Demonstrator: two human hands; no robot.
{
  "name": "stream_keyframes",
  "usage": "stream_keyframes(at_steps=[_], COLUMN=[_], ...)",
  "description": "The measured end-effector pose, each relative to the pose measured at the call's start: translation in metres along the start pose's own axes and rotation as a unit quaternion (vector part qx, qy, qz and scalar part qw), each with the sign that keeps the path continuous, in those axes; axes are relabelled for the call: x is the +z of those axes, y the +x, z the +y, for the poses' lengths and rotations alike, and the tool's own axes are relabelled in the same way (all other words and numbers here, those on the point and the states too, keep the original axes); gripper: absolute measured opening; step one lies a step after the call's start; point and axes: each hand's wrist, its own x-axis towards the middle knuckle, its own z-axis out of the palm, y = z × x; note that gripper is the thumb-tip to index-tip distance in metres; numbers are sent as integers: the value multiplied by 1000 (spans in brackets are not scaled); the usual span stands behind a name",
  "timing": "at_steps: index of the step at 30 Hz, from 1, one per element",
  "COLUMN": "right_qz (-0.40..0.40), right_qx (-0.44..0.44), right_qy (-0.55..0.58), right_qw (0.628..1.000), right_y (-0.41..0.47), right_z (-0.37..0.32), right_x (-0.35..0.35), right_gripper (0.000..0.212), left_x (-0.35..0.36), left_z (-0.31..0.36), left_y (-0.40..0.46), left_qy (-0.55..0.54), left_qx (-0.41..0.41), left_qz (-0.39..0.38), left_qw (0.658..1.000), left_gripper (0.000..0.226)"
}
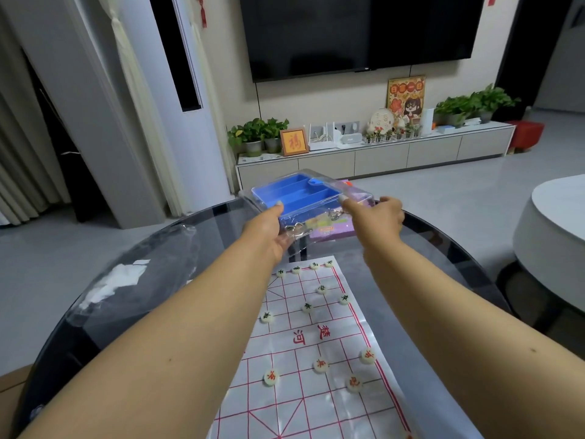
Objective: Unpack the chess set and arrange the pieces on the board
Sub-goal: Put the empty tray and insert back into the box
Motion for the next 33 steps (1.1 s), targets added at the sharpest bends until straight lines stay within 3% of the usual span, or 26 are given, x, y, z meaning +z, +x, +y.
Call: stream_keyframes(at_steps=[3,6,8,13,17,19,24,29,33], right_qz=[-111,-164,-151,-109,-73,-59,-47,-59,-76], right_qx=[149,166,157,152,149,148,141,146,152], right_qy=[279,391,425,431,437,441,438,428,422], right_qw=[942,890,879,882,884,883,887,890,891], right_y=[1,3,8,28,44,49,61,65,58], right_z=[4,4,4,12,22,25,31,35,33], right_x=[2,3,2,-8,-14,-17,-22,-21,-18], right_gripper=[50,20,17,19,33,33,33,30,19], left_x=[17,29,32,20,18,23,30,30,19], left_z=[-1,-6,-9,-20,-31,-35,-50,-56,-52], left_y=[-3,-3,2,36,57,65,82,92,99], left_qy=[12,31,47,127,227,287,406,408,432], left_qx=[1,-7,-18,-45,-11,0,35,53,91], left_qz=[-19,-51,-71,-32,25,17,-56,-70,-61], left_qw=[1000,998,996,990,973,958,912,909,895], left_gripper=[30,32,33,63,33,19,40,29,37])
